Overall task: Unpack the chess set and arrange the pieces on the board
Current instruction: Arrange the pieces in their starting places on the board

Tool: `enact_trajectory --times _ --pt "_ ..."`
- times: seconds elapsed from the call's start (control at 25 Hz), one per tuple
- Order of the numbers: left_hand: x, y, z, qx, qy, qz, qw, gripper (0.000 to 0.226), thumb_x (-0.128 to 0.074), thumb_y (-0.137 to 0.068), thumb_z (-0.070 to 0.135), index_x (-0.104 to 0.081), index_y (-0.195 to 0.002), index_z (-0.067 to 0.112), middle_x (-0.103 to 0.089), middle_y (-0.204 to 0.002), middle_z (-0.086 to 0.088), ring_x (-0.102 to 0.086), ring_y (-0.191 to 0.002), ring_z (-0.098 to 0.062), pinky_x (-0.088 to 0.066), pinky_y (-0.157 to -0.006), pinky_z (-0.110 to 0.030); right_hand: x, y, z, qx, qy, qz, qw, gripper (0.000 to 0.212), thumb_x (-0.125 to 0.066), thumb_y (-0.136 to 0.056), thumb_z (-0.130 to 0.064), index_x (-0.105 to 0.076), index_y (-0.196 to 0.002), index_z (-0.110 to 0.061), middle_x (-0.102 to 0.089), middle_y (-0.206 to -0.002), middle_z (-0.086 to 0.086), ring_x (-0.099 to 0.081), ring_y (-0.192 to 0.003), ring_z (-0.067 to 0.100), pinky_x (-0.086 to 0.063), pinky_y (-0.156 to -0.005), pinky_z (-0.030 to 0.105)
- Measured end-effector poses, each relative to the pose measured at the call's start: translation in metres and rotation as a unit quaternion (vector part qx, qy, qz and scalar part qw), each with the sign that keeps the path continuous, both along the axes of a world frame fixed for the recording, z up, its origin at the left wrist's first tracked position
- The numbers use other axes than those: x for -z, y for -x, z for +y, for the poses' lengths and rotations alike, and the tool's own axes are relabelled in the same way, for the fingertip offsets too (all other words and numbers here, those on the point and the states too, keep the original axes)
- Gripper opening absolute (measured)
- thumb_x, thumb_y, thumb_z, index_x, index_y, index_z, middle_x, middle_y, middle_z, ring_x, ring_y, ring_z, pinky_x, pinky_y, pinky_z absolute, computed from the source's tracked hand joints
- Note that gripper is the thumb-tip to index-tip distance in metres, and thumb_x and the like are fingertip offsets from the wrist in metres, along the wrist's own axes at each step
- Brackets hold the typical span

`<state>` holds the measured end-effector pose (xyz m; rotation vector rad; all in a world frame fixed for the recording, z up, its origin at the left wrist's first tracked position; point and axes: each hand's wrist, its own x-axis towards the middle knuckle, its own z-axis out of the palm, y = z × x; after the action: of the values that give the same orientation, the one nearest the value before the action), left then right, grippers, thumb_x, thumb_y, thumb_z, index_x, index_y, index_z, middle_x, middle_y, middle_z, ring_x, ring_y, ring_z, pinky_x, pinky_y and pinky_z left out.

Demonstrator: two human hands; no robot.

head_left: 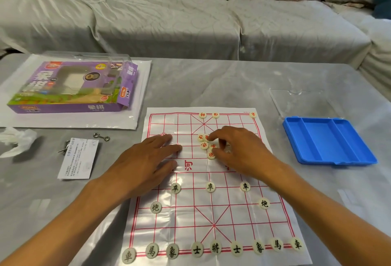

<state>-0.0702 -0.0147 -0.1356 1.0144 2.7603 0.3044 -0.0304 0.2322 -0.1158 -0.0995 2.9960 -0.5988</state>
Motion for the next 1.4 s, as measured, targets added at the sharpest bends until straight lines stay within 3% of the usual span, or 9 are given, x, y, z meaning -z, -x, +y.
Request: enact_trajectory --times 0.24,0.36,0.56,0.72,0.96,1.24,1.4 --pt "-0.005 0.001 0.004 -0.005 0.039 -0.018 0.999 0.049 -0.027 -0.096 0.058 -0.029 -0.144 0.045 -0.013 -0.158 0.016 -0.018 -0.145 -0.009 -0.032 -0.111 -0.033 0.007 0.010 -0.009 0.017 0.029 0.022 0.999 0.027 -0.050 -0.097 -0.028 -0.060 -0.122 -0.032 -0.057 -0.126 -0.011 -0.054 -0.109 0.010 -0.042 -0.090 0.021" --pt "-0.006 0.000 0.004 -0.008 0.034 -0.019 0.999 0.048 -0.028 -0.097 0.055 -0.030 -0.143 0.044 -0.015 -0.158 0.015 -0.019 -0.145 -0.010 -0.032 -0.111 -0.033 0.008 0.013 -0.002 0.003 -0.006 0.013 1.000 0.033 -0.043 -0.100 -0.020 -0.058 -0.126 -0.032 -0.052 -0.132 -0.009 -0.050 -0.118 0.013 -0.043 -0.093 0.023" --pt "-0.005 0.000 0.003 -0.007 0.031 -0.013 0.999 0.048 -0.028 -0.097 0.056 -0.029 -0.143 0.045 -0.014 -0.158 0.015 -0.018 -0.145 -0.009 -0.032 -0.111 -0.032 0.009 0.016 0.001 0.010 -0.024 0.026 0.999 0.025 -0.049 -0.097 -0.027 -0.062 -0.118 -0.031 -0.055 -0.126 -0.010 -0.052 -0.112 0.011 -0.043 -0.089 0.022" --pt "-0.005 0.000 0.003 -0.008 0.029 -0.011 0.999 0.048 -0.029 -0.097 0.056 -0.029 -0.143 0.045 -0.014 -0.158 0.016 -0.017 -0.145 -0.008 -0.032 -0.111 -0.032 0.006 0.032 -0.006 -0.040 -0.029 0.010 0.999 0.034 -0.053 -0.095 -0.021 -0.058 -0.125 -0.036 -0.049 -0.139 -0.011 -0.047 -0.124 0.013 -0.041 -0.097 0.026" --pt "-0.006 0.000 0.002 -0.006 0.024 -0.011 1.000 0.048 -0.028 -0.097 0.056 -0.028 -0.144 0.046 -0.013 -0.158 0.017 -0.017 -0.145 -0.007 -0.030 -0.111 -0.030 -0.005 0.058 -0.007 -0.101 -0.067 -0.019 0.992 0.025 -0.058 -0.092 -0.033 -0.066 -0.116 -0.031 -0.064 -0.119 -0.009 -0.058 -0.102 0.011 -0.048 -0.088 0.024" --pt "-0.004 0.000 0.002 0.000 0.013 -0.007 1.000 0.047 -0.031 -0.098 0.054 -0.030 -0.144 0.045 -0.015 -0.158 0.015 -0.016 -0.145 -0.008 -0.030 -0.111 -0.030 -0.003 0.057 -0.012 -0.137 -0.048 -0.026 0.989 0.029 -0.061 -0.092 -0.030 -0.062 -0.120 -0.035 -0.060 -0.120 -0.011 -0.050 -0.091 0.004 -0.042 -0.079 0.017" --pt "-0.004 0.001 0.001 -0.002 0.003 -0.015 1.000 0.049 -0.030 -0.097 0.057 -0.031 -0.144 0.044 -0.016 -0.158 0.015 -0.017 -0.145 -0.009 -0.031 -0.111 -0.032 -0.001 0.057 -0.014 -0.135 -0.052 -0.017 0.989 0.026 -0.062 -0.090 -0.033 -0.064 -0.115 -0.029 -0.062 -0.112 -0.010 -0.054 -0.096 0.009 -0.048 -0.083 0.023"
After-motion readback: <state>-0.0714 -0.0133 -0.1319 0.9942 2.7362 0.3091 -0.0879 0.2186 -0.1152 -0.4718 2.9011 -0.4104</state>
